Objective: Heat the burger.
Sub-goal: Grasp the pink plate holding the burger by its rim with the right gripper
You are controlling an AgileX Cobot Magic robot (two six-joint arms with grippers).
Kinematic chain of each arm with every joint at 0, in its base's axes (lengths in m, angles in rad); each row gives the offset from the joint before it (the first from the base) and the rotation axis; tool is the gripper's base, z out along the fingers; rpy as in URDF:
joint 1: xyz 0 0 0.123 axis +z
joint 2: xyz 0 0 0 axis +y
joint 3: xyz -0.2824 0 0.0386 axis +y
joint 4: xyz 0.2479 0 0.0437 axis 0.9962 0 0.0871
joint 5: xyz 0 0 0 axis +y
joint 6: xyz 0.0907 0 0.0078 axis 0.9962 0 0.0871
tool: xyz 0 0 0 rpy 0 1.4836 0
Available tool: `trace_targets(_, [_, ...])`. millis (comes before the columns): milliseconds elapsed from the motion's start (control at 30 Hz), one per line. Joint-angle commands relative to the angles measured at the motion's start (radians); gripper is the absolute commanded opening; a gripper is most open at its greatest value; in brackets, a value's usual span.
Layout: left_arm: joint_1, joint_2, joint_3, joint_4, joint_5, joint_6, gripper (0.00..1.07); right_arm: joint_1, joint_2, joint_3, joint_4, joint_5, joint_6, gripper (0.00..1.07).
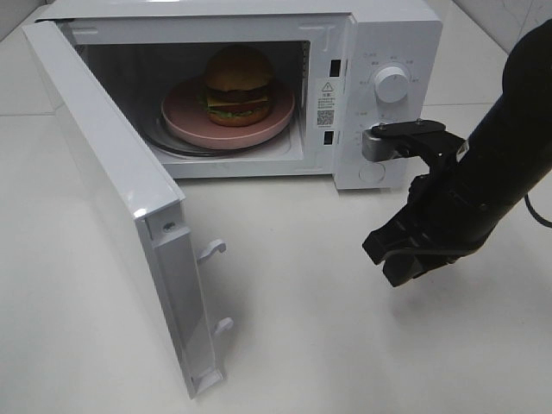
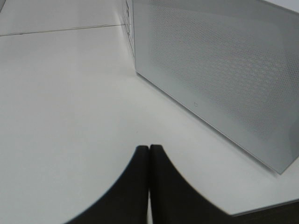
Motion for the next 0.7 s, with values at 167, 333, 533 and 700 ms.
trace_targets(167, [-0.001, -0.005, 0.002, -0.002, -0.013, 0.002, 0.00, 0.003, -0.010, -0.036, 0.145, 0.000, -0.183, 0.57])
trace_targets(333, [-0.001, -0.005, 0.002, -0.002, -0.013, 0.002, 0.00, 0.003, -0.006, -0.074, 0.155, 0.000, -0.193, 0.63])
trace_targets(533, [-0.001, -0.005, 0.002, -0.002, -0.013, 0.002, 0.00, 0.035, 0.039, -0.149, 0.146, 0.005, -0.227, 0.62])
trace_targets(700, [-0.001, -0.005, 0.002, -0.002, -0.013, 0.002, 0.00, 0.122, 0.091, -0.215, 0.091, -0.003, -0.285, 0.61])
